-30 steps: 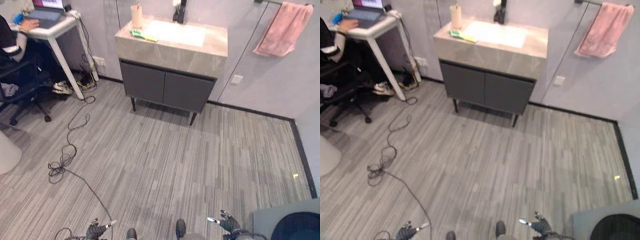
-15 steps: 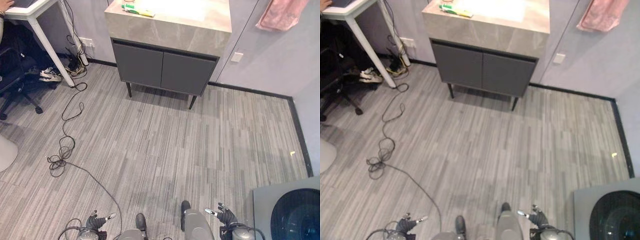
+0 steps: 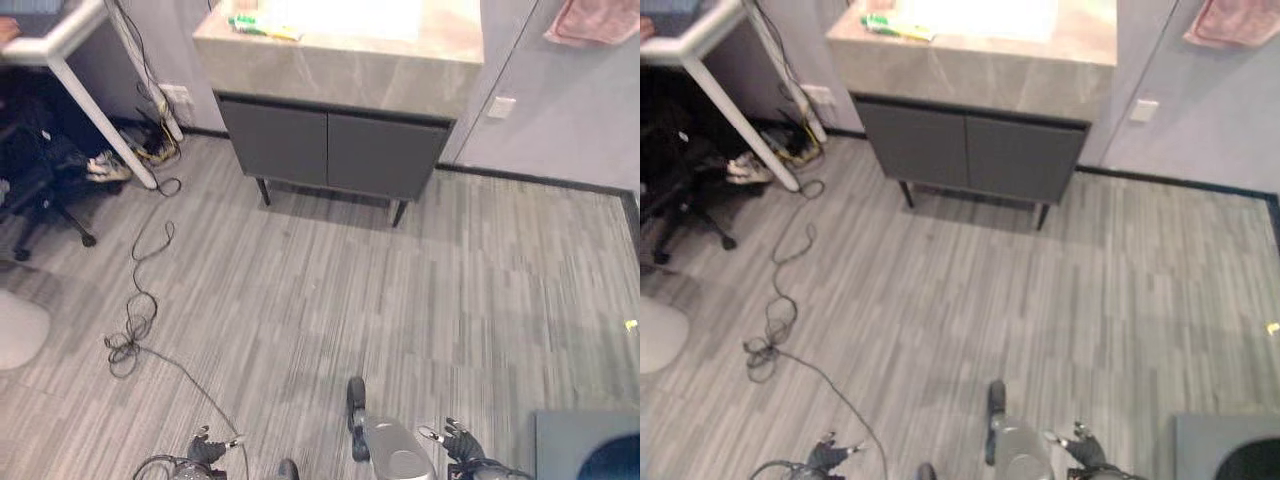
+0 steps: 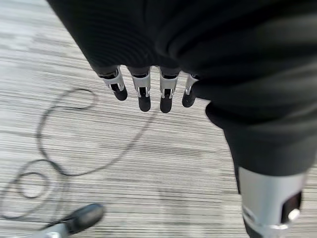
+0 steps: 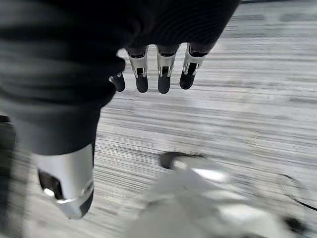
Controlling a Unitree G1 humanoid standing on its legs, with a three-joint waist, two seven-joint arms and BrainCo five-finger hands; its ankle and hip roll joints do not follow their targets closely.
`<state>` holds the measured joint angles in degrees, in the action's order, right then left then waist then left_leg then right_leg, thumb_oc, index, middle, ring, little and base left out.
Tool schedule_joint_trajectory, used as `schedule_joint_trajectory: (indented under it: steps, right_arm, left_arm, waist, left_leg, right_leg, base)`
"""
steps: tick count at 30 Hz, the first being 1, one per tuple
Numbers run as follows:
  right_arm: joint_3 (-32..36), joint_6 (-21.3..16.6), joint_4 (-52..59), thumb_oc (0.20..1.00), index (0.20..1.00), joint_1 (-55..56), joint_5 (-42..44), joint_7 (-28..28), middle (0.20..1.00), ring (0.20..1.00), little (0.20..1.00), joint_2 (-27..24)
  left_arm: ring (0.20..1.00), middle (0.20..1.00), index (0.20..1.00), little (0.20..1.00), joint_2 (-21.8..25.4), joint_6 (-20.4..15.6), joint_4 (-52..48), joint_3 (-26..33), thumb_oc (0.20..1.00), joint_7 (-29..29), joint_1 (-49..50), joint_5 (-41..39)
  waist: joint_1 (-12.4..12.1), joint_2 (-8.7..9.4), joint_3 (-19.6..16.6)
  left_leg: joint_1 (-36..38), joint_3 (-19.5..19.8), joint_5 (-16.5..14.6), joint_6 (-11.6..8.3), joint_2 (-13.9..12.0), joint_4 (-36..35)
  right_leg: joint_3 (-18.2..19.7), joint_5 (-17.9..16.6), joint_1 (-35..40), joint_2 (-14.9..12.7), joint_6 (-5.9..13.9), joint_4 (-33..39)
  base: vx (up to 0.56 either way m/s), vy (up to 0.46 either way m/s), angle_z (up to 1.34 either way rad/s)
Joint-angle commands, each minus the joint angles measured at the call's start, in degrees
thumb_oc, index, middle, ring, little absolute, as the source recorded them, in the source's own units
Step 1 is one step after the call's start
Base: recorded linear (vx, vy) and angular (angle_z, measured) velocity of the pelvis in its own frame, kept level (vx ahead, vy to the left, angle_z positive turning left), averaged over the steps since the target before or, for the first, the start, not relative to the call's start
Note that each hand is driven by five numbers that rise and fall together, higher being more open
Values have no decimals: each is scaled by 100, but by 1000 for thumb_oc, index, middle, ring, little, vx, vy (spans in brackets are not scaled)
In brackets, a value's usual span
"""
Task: Put brush and paste in cup on sink, flatten towel.
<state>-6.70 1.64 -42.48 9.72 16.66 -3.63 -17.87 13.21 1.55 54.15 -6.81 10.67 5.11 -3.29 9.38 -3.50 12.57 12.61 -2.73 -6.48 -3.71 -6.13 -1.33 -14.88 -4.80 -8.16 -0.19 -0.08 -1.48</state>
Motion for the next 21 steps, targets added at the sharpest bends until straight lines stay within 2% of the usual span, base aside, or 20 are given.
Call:
schedule_joint_trajectory:
  steps: [1,2,3,4,5,6,7,9,10,11,12,14,15,16,17,18,19,20,21]
  right_arm:
    - [21,-72,63,1000,1000,-68,-388,12,1000,1000,1000,-118]
    - [35,-50,35,1000,1000,-78,-615,-34,1000,1000,1000,-222]
    - [34,-61,46,1000,1000,-107,-703,-22,1000,1000,1000,-290]
    - [34,-61,46,1000,1000,-109,-703,-22,1000,1000,1000,-287]
    - [41,-69,52,1000,1000,-149,-739,-44,1000,1000,1000,-343]
    - [26,-61,46,1000,1000,-255,-815,-109,1000,1000,1000,-452]
    - [25,-61,45,1000,1000,-255,-815,-109,1000,1000,1000,-451]
    - [35,-67,151,1000,1000,-275,-848,-167,1000,1000,1000,-517]
    - [86,-30,142,1000,1000,-281,-865,-219,1000,1000,1000,-535]
    - [86,-30,142,1000,1000,-280,-865,-219,1000,1000,1000,-535]
    - [94,-13,138,1000,1000,-288,-894,-270,1000,1000,1000,-533]
    - [31,1,137,1000,1000,-321,-1029,-289,1000,1000,1000,-524]
    - [31,2,137,1000,1000,-322,-1029,-289,1000,1000,1000,-522]
    - [-77,22,82,1000,1000,-329,-1227,-302,1000,1000,1000,-518]
    - [-163,34,33,1000,1000,-335,-1408,-303,1000,1000,1000,-525]
    - [-240,38,24,1000,1000,-353,-1518,-294,1000,1000,1000,-529]
    - [-244,37,23,1000,1000,-350,-1520,-294,1000,1000,1000,-527]
    - [-308,54,-38,1000,1000,-356,-1589,-309,1000,1000,1000,-512]
    - [-277,58,-63,1000,1000,-334,-1528,-285,1000,1000,1000,-481]
  left_arm:
    - [1000,1000,1000,1000,344,-27,-160,-113,1000,15,-116,244]
    - [1000,1000,1000,1000,325,-30,-137,-196,1000,-37,-166,270]
    - [1000,1000,1000,1000,358,-27,-95,-263,1000,-63,-201,401]
    - [1000,1000,1000,1000,361,-28,-94,-262,1000,-63,-202,401]
    - [1000,1000,1000,1000,394,-11,-45,-305,1000,-55,-246,484]
    - [1000,1000,1000,1000,447,35,9,-248,1000,-4,-278,466]
    - [1000,1000,1000,1000,448,35,9,-248,1000,-4,-277,466]
    - [1000,1000,1000,1000,448,45,-7,-197,1000,78,-261,411]
    - [1000,1000,1000,1000,388,50,-17,-136,1000,112,-222,360]
    - [1000,1000,1000,1000,388,50,-17,-136,1000,111,-222,360]
    - [1000,1000,1000,1000,361,57,-34,-120,1000,143,-168,327]
    - [1000,1000,1000,1000,341,54,-57,-88,1000,196,-100,295]
    - [1000,1000,1000,1000,343,55,-58,-87,1000,196,-100,295]
    - [1000,1000,1000,1000,311,35,-99,-42,1000,264,3,203]
    - [1000,1000,1000,1000,278,33,-113,-13,1000,301,53,137]
    - [1000,1000,1000,1000,259,30,-109,-1,1000,313,87,108]
    - [1000,1000,1000,1000,260,30,-110,0,1000,314,92,108]
    - [1000,1000,1000,1000,257,43,-125,-6,1000,347,112,131]
    - [1000,1000,1000,1000,268,57,-186,-14,1000,323,147,172]
  waist:
    - [146,49,-55]
    - [165,-74,-78]
    - [175,-79,-75]
    - [191,-59,-90]
    - [180,-15,-72]
    - [68,159,3]
    - [70,161,-2]
    - [-14,305,69]
    - [-178,403,126]
    - [-179,404,122]
    - [-322,474,169]
    - [-426,504,182]
    - [-423,513,165]
    - [-574,491,174]
    - [-668,458,169]
    - [-736,418,146]
    - [-736,436,162]
    - [-792,425,148]
    - [-811,404,106]
  left_leg:
    - [448,299,162,44,938,358]
    - [338,359,697,-249,835,852]
    - [211,337,1015,-464,797,1206]
    - [189,355,1039,-460,819,1199]
    - [-40,256,1300,-632,736,1650]
    - [-572,18,1641,-752,584,2643]
    - [-576,20,1645,-752,587,2641]
    - [-864,-369,1652,-651,429,3181]
    - [-1456,-1003,1355,-414,115,2992]
    - [-1459,-1005,1358,-414,117,2990]
    - [-1909,-1159,1026,-272,118,2785]
    - [-2333,-1098,968,-186,188,2303]
    - [-2341,-1101,995,-180,202,2273]
    - [-2516,-762,1087,-133,278,1353]
    - [-2549,-445,1388,-174,320,792]
    - [-2633,-241,1518,-224,274,398]
    - [-2568,-251,1550,-226,292,324]
    - [-2601,-152,1764,-332,186,-225]
    - [-2669,-283,1850,-381,107,-360]
  right_leg:
    - [254,-378,-535,-72,654,101]
    - [218,-202,-336,39,502,82]
    - [210,-130,-184,67,445,114]
    - [202,-139,-202,39,448,116]
    - [200,-55,-33,26,389,168]
    - [233,112,296,-30,242,231]
    - [231,113,291,-34,243,230]
    - [273,250,557,-57,181,300]
    - [240,364,914,-165,201,432]
    - [241,364,909,-166,201,431]
    - [308,428,1166,-190,268,566]
    - [397,506,1269,-211,324,596]
    - [396,499,1248,-223,326,596]
    - [532,639,1506,-190,397,631]
    - [611,723,1649,-149,419,638]
    - [711,793,1735,-115,432,643]
    - [712,806,1766,-132,434,644]
    - [884,918,1922,-102,443,635]
    - [1029,1009,2085,-62,469,630]
  base:
    - [395,-233,27]
    - [316,-194,29]
    - [309,-195,35]
    - [182,-134,27]
    - [266,-255,17]
    - [273,-255,29]
    - [298,-297,14]
    - [282,-242,-14]
    - [277,-198,-14]
    - [392,-185,19]
    - [265,-54,51]
    - [278,-23,15]
    - [356,52,-18]
    - [409,76,-32]
    - [539,102,-42]
    - [294,52,-62]
    - [385,67,-70]
    - [500,107,-98]
    - [745,233,-97]
